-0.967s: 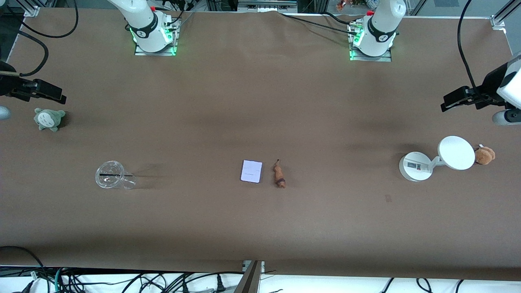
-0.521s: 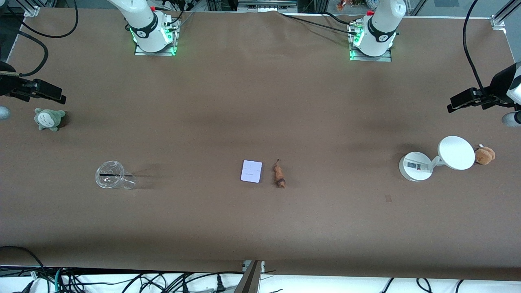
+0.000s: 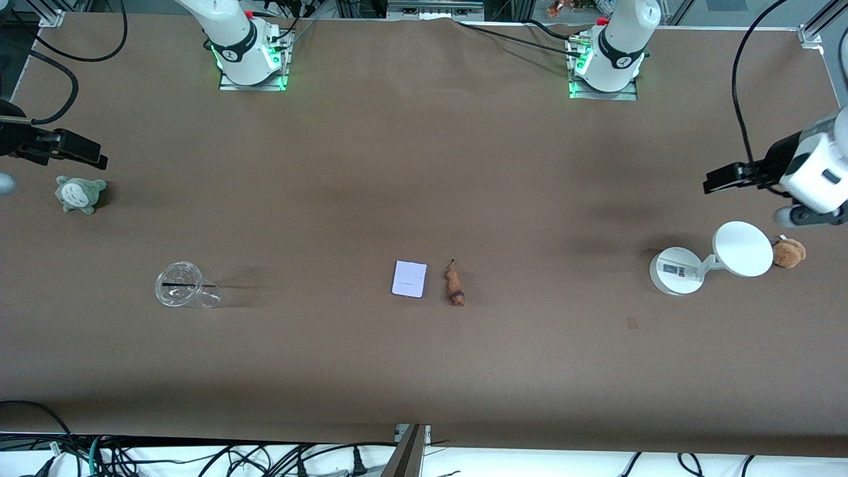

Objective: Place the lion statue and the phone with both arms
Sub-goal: 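Reach the left gripper over the brown lion figurine beside the phone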

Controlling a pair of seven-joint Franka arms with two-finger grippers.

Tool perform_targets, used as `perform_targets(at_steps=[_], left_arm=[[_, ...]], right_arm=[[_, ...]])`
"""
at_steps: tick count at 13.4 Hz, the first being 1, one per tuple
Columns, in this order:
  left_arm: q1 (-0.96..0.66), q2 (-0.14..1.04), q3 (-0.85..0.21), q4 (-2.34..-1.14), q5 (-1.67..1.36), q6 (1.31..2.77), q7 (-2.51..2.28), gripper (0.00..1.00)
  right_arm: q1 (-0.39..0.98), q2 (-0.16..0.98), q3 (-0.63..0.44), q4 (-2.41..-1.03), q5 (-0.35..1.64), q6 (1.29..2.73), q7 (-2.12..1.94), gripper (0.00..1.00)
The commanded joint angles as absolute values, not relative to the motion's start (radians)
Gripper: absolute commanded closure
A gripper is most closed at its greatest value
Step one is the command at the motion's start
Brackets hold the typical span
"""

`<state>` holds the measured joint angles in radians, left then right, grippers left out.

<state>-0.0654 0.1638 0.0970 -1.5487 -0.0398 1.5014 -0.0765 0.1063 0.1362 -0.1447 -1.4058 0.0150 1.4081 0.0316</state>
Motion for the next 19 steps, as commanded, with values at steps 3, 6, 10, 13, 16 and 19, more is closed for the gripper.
perform_targets(at_steps=[3, 6, 10, 13, 16, 19], left_arm=[[-0.057, 0.176, 0.094, -1.543, -0.122, 1.573, -0.003, 0.0], [-0.064, 0.23, 0.062, -1.543, -0.195, 1.666, -0.117, 0.0], [-0.074, 0.274, -0.096, -1.543, -0.178, 1.778, -0.458, 0.0], [-0.142, 0.314, -0.121, -1.542, -0.161, 1.871, -0.534, 0.0], [-0.213, 0.348, -0.176, -1.533, -0.054, 1.953, -0.705, 0.0], [-0.285, 0.434, -0.192, -1.531, 0.004, 2.063, -0.82, 0.0]], right_arm=[[0.095, 0.132, -0.141, -1.405, 0.034, 1.411, 0.02, 0.0], [0.097, 0.132, -0.141, -1.405, 0.034, 1.411, 0.02, 0.0], [0.095, 0.132, -0.141, -1.405, 0.034, 1.411, 0.02, 0.0], [0.097, 0.132, -0.141, -1.405, 0.034, 1.411, 0.02, 0.0], [0.097, 0.132, -0.141, -1.405, 0.034, 1.411, 0.02, 0.0], [0.097, 0.132, -0.141, -1.405, 0.034, 1.411, 0.02, 0.0]])
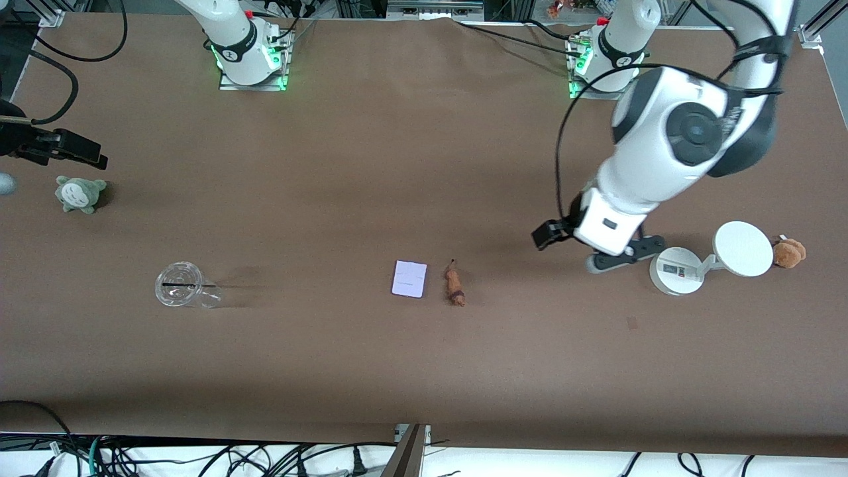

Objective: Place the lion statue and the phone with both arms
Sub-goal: 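Reach the left gripper over the brown lion figurine beside the phone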

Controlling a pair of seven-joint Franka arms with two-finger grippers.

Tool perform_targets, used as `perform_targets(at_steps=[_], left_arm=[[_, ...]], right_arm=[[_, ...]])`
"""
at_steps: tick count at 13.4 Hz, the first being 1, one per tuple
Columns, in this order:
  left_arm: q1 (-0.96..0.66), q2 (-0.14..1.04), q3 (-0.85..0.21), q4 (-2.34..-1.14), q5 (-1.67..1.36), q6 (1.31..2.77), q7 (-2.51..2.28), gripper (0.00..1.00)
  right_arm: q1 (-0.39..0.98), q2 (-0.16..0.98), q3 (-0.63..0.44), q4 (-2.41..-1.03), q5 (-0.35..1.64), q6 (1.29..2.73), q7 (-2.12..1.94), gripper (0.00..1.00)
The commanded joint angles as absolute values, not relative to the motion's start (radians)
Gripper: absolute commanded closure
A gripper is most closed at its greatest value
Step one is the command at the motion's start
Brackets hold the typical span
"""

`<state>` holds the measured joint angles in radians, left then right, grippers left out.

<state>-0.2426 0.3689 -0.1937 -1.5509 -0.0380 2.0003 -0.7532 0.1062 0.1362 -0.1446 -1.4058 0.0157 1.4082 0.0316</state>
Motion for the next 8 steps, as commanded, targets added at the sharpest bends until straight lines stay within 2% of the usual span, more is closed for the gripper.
perform_targets(at_steps=[1, 4, 8], left_arm=[[-0.29, 0.474, -0.192, -1.529, 0.008, 2.095, -0.848, 0.0], [-0.296, 0.599, -0.183, -1.493, -0.002, 2.189, -0.862, 0.0], [-0.339, 0.689, -0.173, -1.411, -0.005, 2.191, -0.87, 0.0]], right_arm=[[0.097, 0.132, -0.141, -1.405, 0.034, 1.411, 0.02, 0.0], [0.097, 0.132, -0.141, -1.405, 0.035, 1.411, 0.02, 0.0], [0.097, 0.132, -0.141, -1.405, 0.034, 1.411, 0.02, 0.0]])
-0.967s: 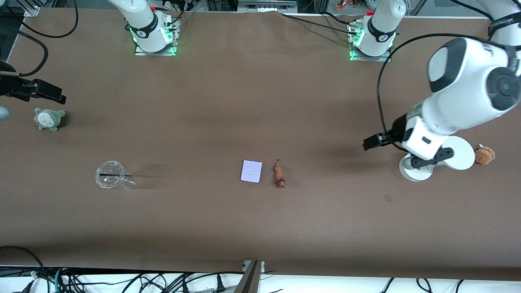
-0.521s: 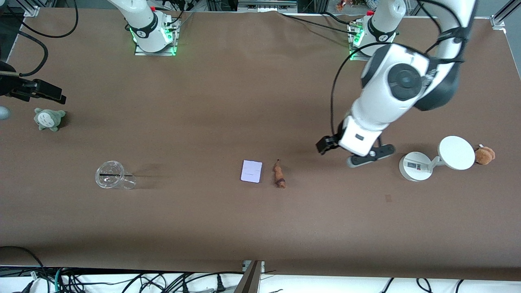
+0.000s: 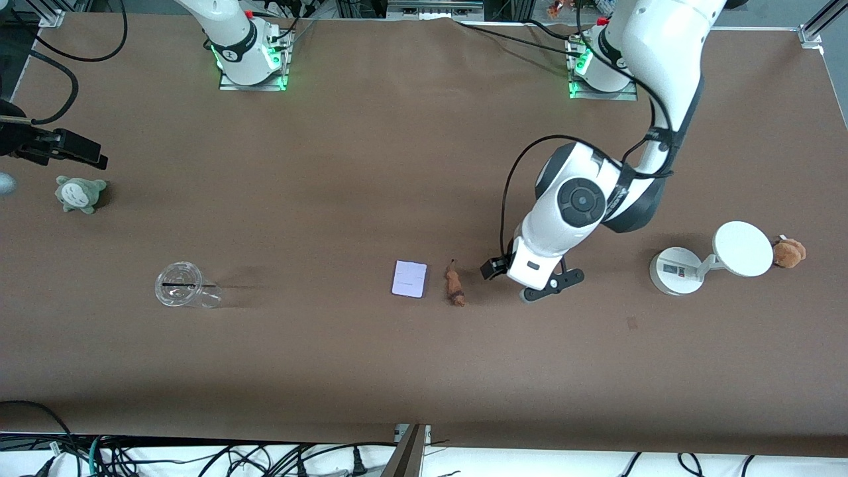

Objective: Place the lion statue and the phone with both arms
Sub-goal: 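Reach the left gripper over the brown lion figurine beside the phone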

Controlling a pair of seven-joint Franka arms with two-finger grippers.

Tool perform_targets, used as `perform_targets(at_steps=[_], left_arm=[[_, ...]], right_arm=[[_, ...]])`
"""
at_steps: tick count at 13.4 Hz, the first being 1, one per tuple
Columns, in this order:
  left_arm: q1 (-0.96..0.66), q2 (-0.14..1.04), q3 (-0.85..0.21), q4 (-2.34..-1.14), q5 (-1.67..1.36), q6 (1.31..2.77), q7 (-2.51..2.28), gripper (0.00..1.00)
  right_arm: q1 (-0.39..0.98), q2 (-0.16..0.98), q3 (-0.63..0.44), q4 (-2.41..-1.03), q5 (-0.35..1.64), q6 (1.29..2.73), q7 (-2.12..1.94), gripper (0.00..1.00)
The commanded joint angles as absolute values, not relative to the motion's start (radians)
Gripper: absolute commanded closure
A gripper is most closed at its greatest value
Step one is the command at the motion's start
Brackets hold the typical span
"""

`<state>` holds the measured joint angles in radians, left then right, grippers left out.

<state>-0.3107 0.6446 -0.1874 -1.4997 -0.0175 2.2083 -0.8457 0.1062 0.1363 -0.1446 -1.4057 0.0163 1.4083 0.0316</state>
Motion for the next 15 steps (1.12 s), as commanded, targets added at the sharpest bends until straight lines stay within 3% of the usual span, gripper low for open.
perform_targets(at_steps=[1, 4, 11, 15], left_arm=[[-0.344, 0.71, -0.173, -1.382, -0.006, 2.192, -0.871, 0.0], [-0.397, 0.775, -0.172, -1.315, -0.003, 2.207, -0.877, 0.0], [-0.489, 0.912, -0.114, -1.267, -0.003, 2.43, -0.934, 0.0], [-0.512, 0.951, -0.087, -1.232, 0.0, 2.441, -0.933, 0.0]], right_arm=[[0.095, 0.132, -0.141, -1.405, 0.034, 1.411, 0.02, 0.0], [0.097, 0.132, -0.141, -1.405, 0.034, 1.411, 0.02, 0.0], [0.095, 0.132, -0.141, -1.405, 0.034, 1.41, 0.02, 0.0], [0.097, 0.132, -0.141, -1.405, 0.034, 1.407, 0.02, 0.0]])
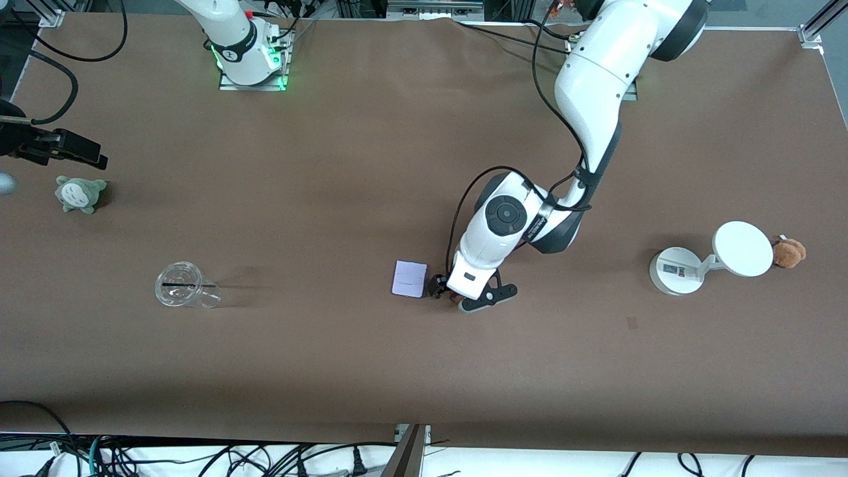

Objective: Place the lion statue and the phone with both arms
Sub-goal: 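Close the left gripper on the lion figurine and lift it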

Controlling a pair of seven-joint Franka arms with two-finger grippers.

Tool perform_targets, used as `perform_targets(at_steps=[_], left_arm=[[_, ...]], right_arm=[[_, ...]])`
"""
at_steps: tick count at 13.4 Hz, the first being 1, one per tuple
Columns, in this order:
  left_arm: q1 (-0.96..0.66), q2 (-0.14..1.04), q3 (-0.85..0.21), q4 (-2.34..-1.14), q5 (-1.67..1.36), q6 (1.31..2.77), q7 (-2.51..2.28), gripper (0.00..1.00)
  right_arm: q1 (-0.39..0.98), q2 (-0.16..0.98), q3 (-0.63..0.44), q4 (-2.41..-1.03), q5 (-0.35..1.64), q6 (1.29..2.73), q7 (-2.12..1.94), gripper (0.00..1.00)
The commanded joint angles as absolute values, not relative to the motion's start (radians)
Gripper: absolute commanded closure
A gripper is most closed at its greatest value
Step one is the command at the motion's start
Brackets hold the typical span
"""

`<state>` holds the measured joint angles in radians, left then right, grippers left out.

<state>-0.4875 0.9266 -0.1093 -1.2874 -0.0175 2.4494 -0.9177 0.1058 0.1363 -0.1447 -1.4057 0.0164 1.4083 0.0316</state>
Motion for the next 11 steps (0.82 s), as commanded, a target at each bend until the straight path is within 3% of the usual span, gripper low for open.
perform_targets(at_steps=[1, 4, 5, 6, 8, 11], left_arm=[[-0.514, 0.953, -0.087, -1.233, 0.003, 2.441, -0.93, 0.0], [-0.52, 0.965, -0.083, -1.236, 0.006, 2.441, -0.923, 0.27], [-0.52, 0.966, -0.083, -1.241, 0.006, 2.442, -0.922, 0.41], [-0.519, 0.965, -0.083, -1.243, 0.008, 2.441, -0.916, 0.64], [-0.512, 0.962, -0.083, -1.246, 0.009, 2.441, -0.867, 0.98], [-0.488, 0.931, -0.051, -1.256, 0.009, 2.428, -0.766, 1.0]], right_arm=[[0.097, 0.132, -0.141, -1.405, 0.034, 1.407, 0.02, 0.0], [0.095, 0.132, -0.141, -1.405, 0.034, 1.407, 0.02, 0.0], [0.097, 0.132, -0.141, -1.407, 0.034, 1.407, 0.02, 0.0], [0.097, 0.132, -0.141, -1.407, 0.034, 1.405, 0.02, 0.0], [0.095, 0.132, -0.141, -1.407, 0.034, 1.404, 0.02, 0.0], [0.097, 0.135, -0.141, -1.407, 0.034, 1.407, 0.018, 0.0]])
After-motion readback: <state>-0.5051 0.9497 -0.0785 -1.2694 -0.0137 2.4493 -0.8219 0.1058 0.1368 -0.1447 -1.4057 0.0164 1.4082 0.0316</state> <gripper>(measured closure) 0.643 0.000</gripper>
